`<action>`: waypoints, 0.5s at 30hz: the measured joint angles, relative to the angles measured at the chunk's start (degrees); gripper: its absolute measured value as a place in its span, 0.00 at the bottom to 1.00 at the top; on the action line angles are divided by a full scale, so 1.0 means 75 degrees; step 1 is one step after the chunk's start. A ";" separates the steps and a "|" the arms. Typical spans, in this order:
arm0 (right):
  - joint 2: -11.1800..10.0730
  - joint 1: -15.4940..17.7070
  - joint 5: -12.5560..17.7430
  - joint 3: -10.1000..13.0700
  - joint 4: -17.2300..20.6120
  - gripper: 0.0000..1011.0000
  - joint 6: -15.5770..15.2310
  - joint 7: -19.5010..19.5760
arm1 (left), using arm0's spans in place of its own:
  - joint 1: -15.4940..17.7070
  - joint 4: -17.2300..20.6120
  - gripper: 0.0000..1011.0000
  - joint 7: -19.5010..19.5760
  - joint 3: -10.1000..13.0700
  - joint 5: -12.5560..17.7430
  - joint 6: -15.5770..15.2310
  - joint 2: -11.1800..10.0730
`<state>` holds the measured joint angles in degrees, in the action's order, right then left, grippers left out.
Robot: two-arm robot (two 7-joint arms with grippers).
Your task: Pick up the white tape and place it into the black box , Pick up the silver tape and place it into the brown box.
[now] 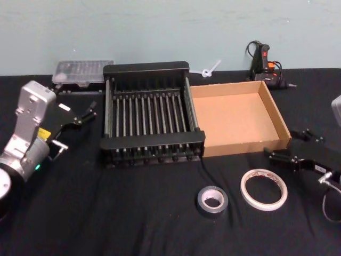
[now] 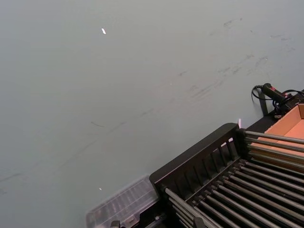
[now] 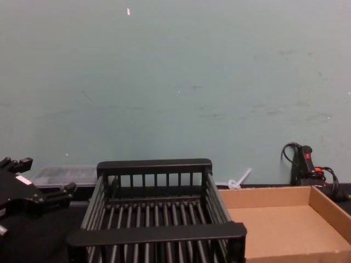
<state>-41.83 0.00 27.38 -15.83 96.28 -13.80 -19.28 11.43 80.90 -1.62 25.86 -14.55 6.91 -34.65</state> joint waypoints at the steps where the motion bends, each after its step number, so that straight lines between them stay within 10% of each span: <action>1: 0.0005 0.0010 -0.0007 0.0000 -0.0012 0.99 -0.0020 -0.0024 | 0.0000 0.0001 0.99 0.0000 0.0000 0.0000 0.0000 0.0000; 15: 0.0157 -0.0025 -0.0426 -0.0180 -0.0353 0.99 -0.0275 -0.0414 | 0.0000 0.0000 0.99 0.0000 0.0000 0.0000 0.0000 0.0000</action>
<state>-40.65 -0.19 24.19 -17.18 93.63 -15.86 -22.39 11.43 80.90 -1.62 25.86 -14.55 6.91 -34.64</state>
